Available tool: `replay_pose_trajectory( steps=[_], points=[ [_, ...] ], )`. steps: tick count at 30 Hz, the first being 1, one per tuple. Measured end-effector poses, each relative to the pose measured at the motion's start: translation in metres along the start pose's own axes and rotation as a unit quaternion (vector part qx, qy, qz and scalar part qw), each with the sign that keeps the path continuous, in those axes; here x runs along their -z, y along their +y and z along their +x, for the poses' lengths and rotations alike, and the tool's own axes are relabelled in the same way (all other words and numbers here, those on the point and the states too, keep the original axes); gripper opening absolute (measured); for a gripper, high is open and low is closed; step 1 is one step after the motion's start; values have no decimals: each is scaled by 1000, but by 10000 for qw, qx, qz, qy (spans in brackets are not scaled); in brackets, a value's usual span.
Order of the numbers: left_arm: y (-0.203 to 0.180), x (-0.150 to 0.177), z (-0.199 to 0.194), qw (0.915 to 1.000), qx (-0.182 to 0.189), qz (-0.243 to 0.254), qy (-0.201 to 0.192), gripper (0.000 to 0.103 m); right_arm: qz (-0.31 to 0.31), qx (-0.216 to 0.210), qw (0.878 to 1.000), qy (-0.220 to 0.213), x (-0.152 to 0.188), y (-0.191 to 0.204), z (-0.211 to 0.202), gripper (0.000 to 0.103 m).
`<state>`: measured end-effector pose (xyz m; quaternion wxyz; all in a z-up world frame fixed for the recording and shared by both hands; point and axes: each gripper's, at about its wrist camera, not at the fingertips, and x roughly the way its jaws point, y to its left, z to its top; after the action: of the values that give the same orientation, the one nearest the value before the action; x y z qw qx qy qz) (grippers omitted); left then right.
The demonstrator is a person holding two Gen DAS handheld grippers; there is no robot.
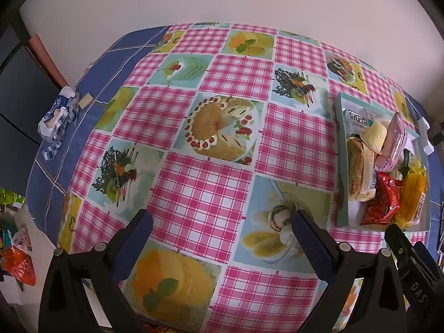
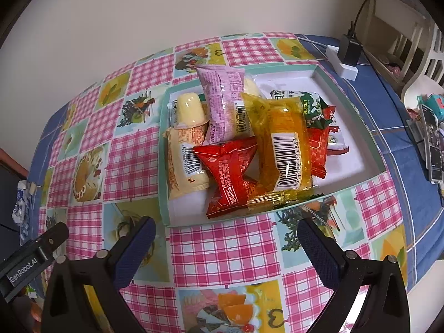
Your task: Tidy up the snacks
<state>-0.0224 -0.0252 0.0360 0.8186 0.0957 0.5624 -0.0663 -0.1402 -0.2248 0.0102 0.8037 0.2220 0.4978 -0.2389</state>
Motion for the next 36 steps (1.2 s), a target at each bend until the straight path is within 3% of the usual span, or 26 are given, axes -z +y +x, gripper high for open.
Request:
replay_pose_trajectory(
  steps=[36],
  points=[
    [1, 1, 4, 9999, 56, -25, 120, 100, -114, 65, 9999, 88, 1, 4, 4, 103]
  ],
)
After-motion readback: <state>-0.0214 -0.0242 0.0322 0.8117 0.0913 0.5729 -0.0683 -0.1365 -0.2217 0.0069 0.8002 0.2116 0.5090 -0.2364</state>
